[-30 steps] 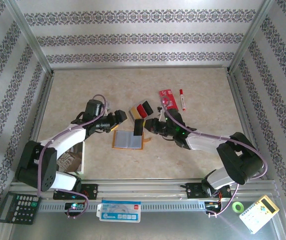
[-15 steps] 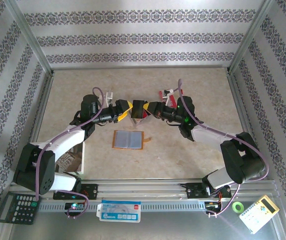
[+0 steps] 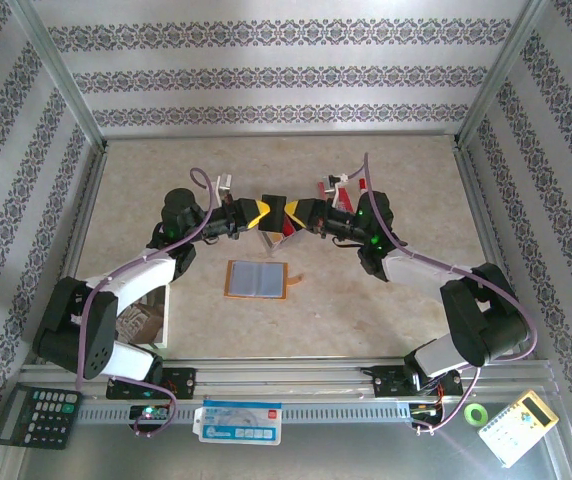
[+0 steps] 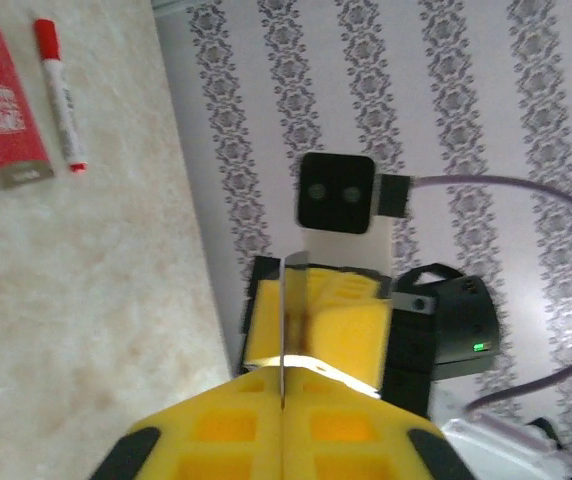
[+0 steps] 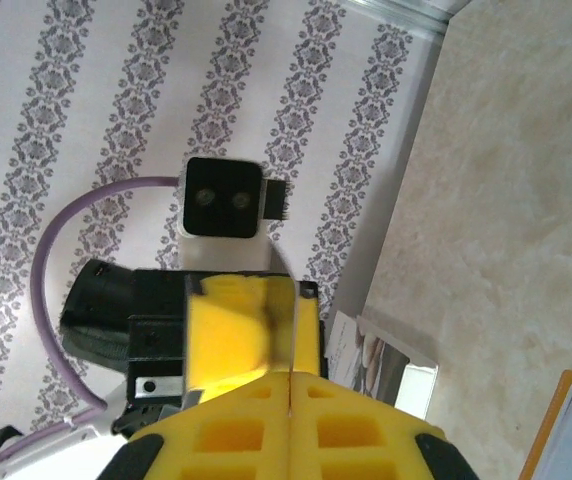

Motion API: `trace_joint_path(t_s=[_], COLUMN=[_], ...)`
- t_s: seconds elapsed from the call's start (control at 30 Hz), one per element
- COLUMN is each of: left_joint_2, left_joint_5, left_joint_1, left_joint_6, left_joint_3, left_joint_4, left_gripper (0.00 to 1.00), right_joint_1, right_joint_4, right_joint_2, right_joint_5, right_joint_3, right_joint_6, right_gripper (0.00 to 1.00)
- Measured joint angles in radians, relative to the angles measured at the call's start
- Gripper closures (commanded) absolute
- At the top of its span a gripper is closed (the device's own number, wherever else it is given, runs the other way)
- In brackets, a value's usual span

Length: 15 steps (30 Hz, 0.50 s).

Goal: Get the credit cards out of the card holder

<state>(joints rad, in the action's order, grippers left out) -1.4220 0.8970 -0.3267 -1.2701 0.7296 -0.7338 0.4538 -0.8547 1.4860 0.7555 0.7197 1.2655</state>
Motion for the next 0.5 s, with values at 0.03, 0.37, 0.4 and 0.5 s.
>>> trace_joint_path(t_s=[0.03,0.37,0.4,0.5], left_joint_2=[0.001,0.044,0.049,0.058], left_joint_5=[0.0,-0.065,-0.071,-0.089], left_joint_1=[0.0,0.0,0.0,0.003], left_joint_6=[-0.006,-0.026,-0.026,-0.019], left_joint_3=[0.0,-0.014,-0.014,-0.024], left_joint_4=[-0.01,-0.014,-0.014,-0.003], left_gripper=[1.0,1.0,1.0,0.79], right_joint_1=[0.001,0.074,0.074,0.074], right_joint_4=[-0.006,-0.055,-0.056,-0.045], right_joint_2=[0.002,0.018,0.018,0.019], right_joint_5=[-0.001,-0.054,-0.061,-0.066], right_joint_3=[0.0,0.018,0.018,0.021], right_joint_6=[0.005,0.049,0.051,0.053], right_gripper=[0.76,0.89,0.94,1.0])
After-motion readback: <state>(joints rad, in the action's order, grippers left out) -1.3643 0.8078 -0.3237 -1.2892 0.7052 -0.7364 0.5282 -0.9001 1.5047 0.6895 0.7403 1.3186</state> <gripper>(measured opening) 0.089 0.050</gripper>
